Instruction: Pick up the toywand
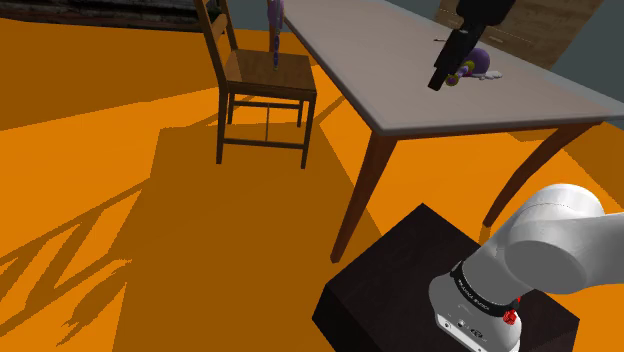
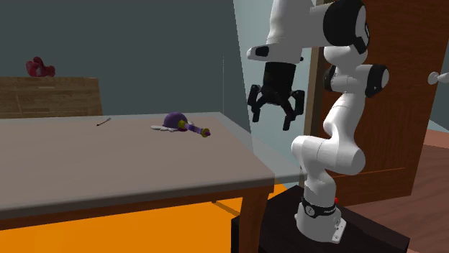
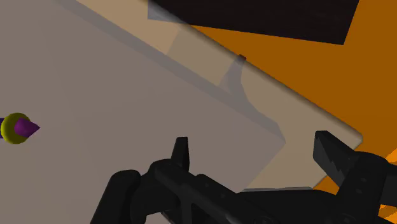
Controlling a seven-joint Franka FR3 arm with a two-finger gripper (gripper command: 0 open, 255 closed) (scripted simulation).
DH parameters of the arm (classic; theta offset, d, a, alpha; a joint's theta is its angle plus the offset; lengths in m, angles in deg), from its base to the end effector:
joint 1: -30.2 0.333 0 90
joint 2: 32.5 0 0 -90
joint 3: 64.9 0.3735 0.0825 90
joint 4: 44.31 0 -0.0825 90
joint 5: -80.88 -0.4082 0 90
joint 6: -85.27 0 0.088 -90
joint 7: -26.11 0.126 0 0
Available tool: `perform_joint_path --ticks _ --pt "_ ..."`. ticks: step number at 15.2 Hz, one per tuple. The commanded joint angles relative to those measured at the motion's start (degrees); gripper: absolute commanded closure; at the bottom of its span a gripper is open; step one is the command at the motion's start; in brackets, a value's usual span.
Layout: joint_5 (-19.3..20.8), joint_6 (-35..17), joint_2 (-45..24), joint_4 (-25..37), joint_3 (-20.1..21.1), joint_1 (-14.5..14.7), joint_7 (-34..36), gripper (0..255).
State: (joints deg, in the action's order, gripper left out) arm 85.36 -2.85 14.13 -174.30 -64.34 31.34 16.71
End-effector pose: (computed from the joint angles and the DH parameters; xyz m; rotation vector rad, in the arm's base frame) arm 0.2793 -0.0003 0.6608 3.0357 0.2818 0.1175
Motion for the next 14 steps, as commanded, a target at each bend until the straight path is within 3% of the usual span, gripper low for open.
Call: perform_joint_path --ticks 1,14 --pt "0.0 0.0 0.0 0.0 0.0 0.0 0.0 0" --pt "-1.9 -2.7 -23.7 19.0 -7.7 -11.6 17.3 0"
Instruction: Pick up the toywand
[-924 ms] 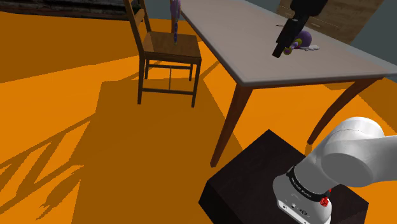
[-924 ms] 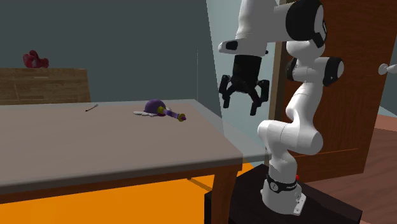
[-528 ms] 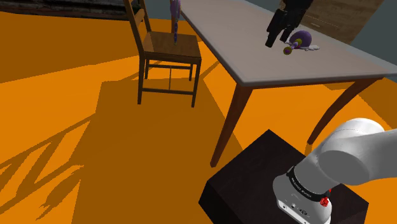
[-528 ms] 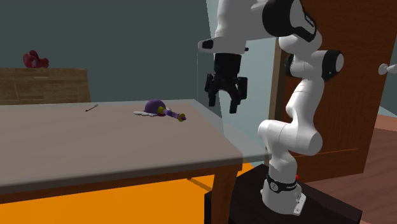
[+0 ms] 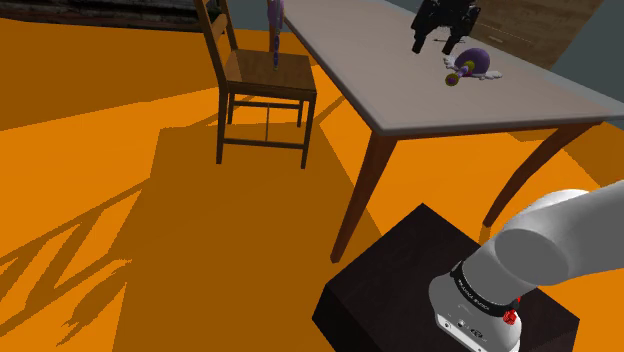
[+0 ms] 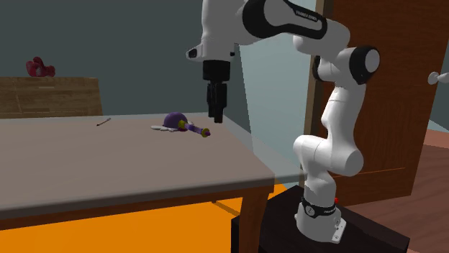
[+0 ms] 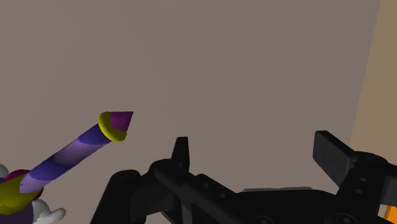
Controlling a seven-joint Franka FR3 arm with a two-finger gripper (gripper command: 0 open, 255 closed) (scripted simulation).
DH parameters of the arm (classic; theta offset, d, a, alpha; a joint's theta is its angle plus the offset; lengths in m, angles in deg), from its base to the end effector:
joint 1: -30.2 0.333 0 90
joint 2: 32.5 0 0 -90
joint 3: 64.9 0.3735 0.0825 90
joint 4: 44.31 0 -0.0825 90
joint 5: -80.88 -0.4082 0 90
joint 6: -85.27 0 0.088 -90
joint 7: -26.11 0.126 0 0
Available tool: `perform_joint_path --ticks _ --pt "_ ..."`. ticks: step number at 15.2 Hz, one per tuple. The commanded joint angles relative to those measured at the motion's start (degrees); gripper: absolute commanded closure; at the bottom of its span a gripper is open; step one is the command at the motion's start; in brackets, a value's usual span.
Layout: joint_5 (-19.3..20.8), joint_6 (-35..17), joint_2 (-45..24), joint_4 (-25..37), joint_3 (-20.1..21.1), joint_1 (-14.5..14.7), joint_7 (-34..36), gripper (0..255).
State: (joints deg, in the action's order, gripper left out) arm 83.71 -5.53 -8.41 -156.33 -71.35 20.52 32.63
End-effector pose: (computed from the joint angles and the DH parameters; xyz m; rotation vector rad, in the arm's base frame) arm 0.4014 -0.1349 0.6819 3.0749 -0.6028 0.0741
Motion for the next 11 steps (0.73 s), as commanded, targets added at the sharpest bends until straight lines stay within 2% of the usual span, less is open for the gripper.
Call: perform_joint_path --ticks 1,11 --pt "-0.5 0.0 -2.7 2.4 -1.4 -1.6 2.6 0" --pt "-5.0 1.6 -15.9 15.2 -9.8 -9.2 13.8 0"
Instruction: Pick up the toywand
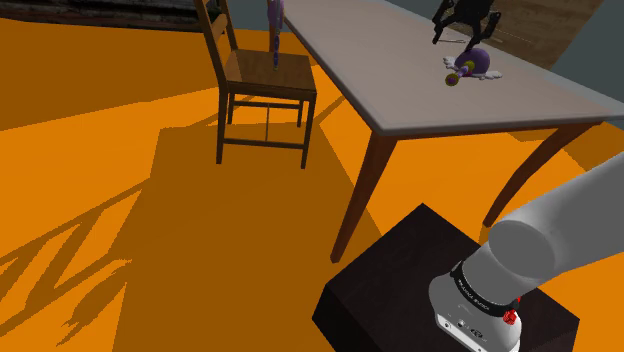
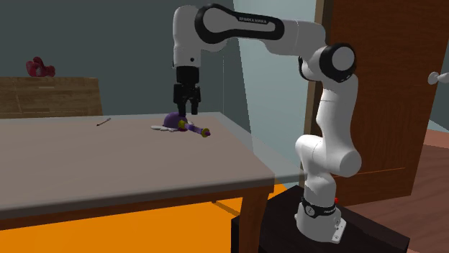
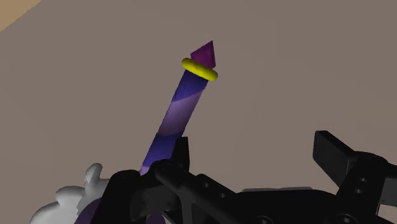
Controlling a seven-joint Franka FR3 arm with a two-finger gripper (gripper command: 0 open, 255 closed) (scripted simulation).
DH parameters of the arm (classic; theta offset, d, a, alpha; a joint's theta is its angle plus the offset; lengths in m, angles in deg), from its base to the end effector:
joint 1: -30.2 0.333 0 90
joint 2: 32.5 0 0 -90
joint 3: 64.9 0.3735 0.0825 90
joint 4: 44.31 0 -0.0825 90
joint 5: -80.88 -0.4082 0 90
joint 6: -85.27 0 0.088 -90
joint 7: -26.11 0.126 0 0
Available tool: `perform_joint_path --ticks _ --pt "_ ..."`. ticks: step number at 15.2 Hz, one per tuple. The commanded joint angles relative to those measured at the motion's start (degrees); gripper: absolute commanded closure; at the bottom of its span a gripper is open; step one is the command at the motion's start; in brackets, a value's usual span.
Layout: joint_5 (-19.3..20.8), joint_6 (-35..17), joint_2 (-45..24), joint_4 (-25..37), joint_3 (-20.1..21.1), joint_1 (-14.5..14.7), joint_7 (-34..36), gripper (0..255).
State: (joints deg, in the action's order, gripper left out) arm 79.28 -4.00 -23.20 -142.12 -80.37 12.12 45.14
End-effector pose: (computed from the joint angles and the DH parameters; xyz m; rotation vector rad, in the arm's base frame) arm 0.4269 -0.2947 0.6801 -2.7567 1.3555 -0.0250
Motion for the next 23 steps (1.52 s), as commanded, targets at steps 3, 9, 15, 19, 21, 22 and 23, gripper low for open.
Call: perform_joint_path --ticks 3,9,15,19,21,22,23 --pt "-2.3 0.6 -4.2 3.9 -3.5 -3.1 4.5 0" --pt "-4.8 0.5 -7.8 6.0 -7.3 -6.8 9.2 0" --pt "-4.5 -4.3 -6.8 0.2 -7.1 -6.6 9.0 0" --pt "-4.4 -4.8 -6.6 -0.4 -7.1 -6.6 9.0 255" --pt "-4.4 -4.8 -6.6 -0.4 -7.1 -6.6 9.0 255" --pt "-4.4 -4.8 -6.6 -0.4 -7.1 -6.6 9.0 255" --pt "-4.4 -4.8 -6.6 -0.4 -7.1 -6.6 9.0 255"
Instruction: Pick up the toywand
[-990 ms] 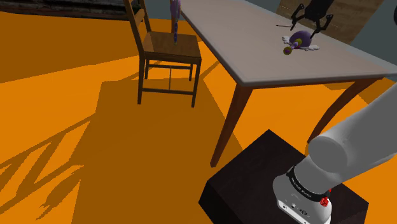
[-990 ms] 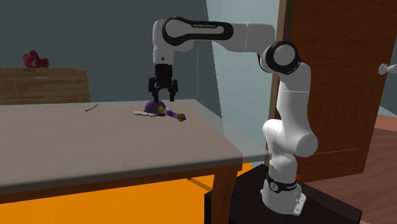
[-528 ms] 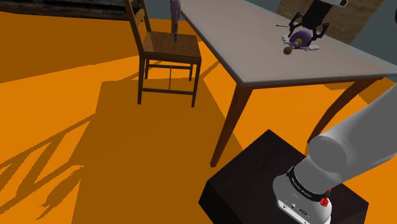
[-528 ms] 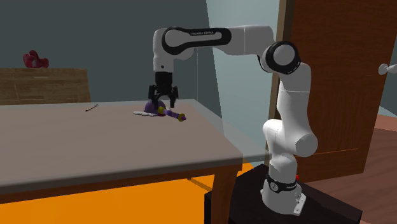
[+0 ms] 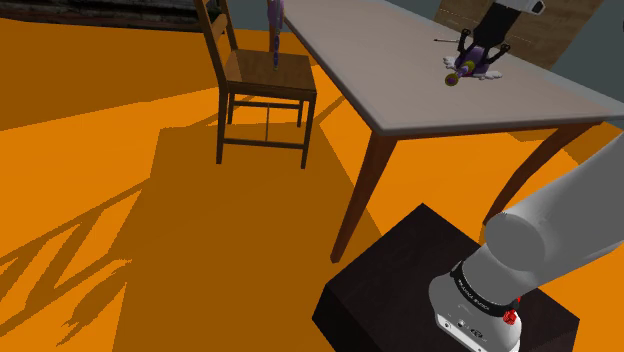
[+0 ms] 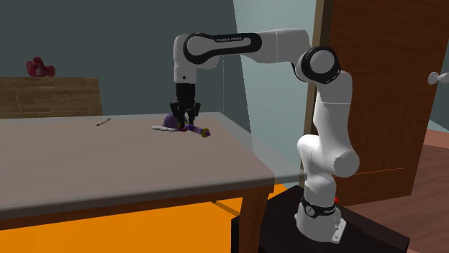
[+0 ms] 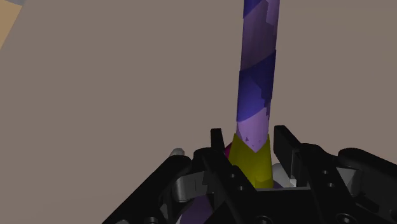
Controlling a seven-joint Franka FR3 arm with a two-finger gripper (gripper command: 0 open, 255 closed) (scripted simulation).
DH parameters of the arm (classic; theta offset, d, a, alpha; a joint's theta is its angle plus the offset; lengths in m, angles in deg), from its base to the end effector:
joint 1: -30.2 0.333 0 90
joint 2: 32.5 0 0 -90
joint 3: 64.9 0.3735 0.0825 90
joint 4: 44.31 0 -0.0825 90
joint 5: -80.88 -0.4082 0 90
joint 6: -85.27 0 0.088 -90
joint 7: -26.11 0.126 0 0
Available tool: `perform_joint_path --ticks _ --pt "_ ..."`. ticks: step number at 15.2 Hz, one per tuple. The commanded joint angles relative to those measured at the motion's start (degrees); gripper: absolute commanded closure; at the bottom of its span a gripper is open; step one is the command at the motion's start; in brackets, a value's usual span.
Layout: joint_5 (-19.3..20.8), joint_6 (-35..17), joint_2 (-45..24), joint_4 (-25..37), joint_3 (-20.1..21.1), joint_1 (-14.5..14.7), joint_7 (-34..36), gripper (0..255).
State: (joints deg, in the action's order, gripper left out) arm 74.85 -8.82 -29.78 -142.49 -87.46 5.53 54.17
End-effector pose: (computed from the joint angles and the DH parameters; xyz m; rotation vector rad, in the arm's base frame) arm 0.3891 -0.4097 0.6240 -2.3801 1.8518 0.0102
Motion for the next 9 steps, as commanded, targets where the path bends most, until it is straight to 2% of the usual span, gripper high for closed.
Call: perform_joint_path --ticks 1,4,9 --pt "0.0 0.0 0.0 0.0 0.0 0.0 0.0 255" --pt "0.0 0.0 -0.1 0.1 0.0 0.0 -0.1 255" --pt "-0.3 4.0 -0.9 4.8 -0.2 -0.1 0.1 255"
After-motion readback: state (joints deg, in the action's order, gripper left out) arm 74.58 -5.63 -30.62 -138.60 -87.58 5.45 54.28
